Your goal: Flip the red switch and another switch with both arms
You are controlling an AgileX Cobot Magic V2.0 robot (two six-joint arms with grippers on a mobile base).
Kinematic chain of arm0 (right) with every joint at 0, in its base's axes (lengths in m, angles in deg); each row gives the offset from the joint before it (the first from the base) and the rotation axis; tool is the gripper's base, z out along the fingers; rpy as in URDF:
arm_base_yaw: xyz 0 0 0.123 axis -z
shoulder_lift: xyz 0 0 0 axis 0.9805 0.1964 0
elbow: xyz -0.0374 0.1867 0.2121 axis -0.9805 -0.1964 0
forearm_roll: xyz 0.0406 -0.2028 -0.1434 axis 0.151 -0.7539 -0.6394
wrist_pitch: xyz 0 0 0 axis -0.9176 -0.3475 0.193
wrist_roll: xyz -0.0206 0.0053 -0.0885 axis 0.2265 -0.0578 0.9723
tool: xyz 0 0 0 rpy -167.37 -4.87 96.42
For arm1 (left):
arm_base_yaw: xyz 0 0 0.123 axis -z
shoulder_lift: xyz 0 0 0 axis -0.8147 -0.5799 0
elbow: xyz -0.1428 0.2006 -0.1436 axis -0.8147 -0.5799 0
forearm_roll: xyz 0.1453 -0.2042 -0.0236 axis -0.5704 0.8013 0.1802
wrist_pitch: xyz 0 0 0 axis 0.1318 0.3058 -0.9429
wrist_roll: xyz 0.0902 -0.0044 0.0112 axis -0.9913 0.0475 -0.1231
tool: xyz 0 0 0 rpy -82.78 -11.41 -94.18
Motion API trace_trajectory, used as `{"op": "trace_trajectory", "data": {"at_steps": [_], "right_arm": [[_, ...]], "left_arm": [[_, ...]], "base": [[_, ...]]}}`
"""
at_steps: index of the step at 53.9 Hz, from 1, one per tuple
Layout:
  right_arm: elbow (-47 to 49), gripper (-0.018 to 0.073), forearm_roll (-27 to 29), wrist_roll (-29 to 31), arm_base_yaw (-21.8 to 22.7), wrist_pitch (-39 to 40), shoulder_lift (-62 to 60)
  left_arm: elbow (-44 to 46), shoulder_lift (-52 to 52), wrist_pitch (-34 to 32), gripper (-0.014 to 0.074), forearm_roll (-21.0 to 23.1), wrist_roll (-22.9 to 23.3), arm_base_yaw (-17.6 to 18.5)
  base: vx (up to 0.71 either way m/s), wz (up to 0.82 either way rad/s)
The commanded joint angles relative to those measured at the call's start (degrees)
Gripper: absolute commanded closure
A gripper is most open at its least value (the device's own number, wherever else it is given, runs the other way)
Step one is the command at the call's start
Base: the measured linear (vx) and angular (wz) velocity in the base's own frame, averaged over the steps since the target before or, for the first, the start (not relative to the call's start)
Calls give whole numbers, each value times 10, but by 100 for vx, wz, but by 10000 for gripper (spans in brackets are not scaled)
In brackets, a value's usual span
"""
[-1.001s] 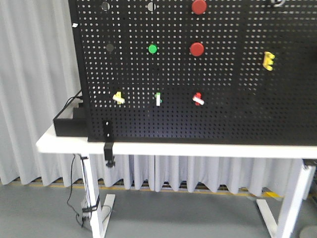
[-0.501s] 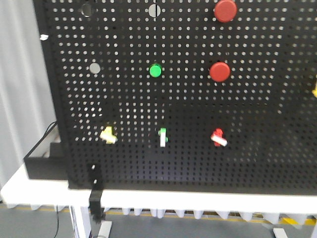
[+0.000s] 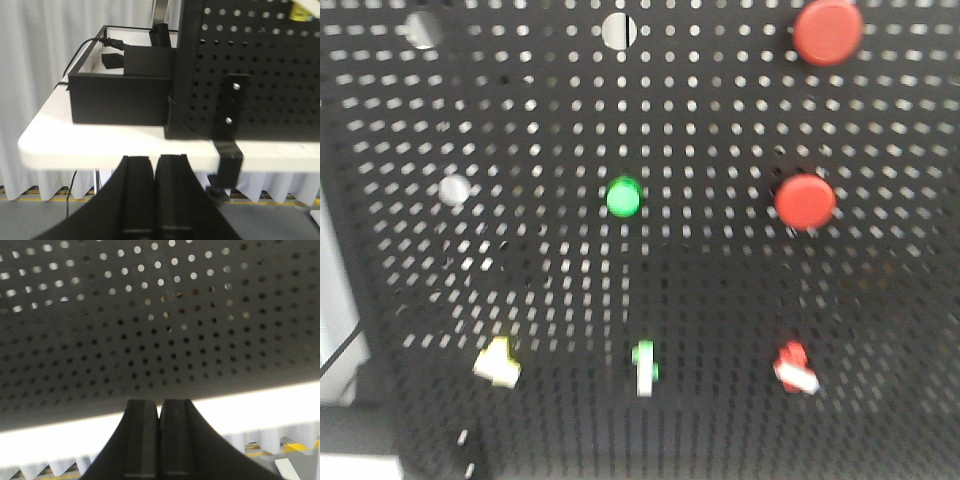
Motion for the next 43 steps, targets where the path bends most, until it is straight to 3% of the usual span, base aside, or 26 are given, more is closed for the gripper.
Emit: {"op": "trace_trajectory", "data": {"at_steps": [1, 43], "right_arm": [[-3, 566, -2, 4, 2, 48, -6], [-3, 566, -2, 4, 2, 48, -6]], "left_arm": [[-12, 11, -45, 594, 2, 3, -1], [-12, 11, -45, 594, 2, 3, -1]], "base": [[26, -2], [7, -1]]}}
